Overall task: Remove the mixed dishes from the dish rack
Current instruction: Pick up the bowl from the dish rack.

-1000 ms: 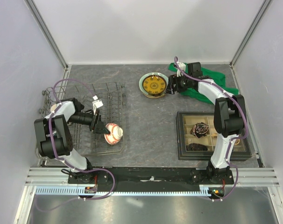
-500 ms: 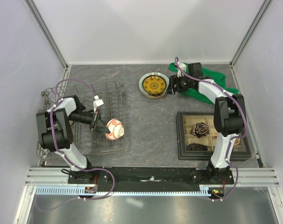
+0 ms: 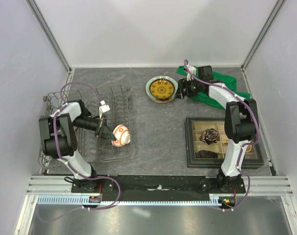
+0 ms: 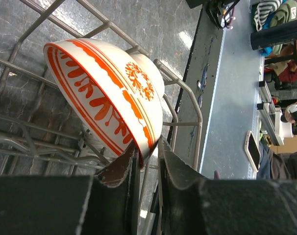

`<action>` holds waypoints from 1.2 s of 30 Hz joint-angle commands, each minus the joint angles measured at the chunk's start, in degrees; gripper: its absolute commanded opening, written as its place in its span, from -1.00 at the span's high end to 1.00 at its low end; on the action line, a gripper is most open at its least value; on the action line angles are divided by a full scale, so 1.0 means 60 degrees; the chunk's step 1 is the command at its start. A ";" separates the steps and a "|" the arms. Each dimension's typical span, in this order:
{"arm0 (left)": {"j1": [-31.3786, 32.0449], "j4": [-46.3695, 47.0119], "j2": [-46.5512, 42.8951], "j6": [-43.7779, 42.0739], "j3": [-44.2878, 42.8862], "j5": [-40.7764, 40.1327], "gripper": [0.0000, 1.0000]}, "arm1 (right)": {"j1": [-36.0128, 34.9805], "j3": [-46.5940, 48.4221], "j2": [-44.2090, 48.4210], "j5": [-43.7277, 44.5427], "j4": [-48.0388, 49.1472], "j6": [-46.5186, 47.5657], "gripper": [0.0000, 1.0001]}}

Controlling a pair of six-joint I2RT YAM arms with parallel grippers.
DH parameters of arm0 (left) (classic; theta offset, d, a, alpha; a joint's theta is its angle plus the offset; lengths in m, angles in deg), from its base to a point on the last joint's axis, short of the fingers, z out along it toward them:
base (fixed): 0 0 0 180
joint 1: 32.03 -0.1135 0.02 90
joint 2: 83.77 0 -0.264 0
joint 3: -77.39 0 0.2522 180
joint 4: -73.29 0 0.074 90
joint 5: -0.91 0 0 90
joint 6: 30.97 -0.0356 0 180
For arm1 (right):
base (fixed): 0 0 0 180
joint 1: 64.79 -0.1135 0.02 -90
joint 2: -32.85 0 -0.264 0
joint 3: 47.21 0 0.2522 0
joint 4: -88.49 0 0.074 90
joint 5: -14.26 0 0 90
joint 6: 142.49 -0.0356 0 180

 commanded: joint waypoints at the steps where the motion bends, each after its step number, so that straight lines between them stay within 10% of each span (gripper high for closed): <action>1: -0.0026 0.0035 -0.0134 -0.0826 -0.0438 0.0445 0.97 | 0.0070 -0.0033 -0.0150 -0.0126 0.0245 0.0194 -0.57; 36: -0.0538 0.0796 -0.1086 0.0756 -0.0658 0.0928 0.97 | 0.0187 -0.0048 -0.0208 -0.0214 0.0231 0.0209 -0.57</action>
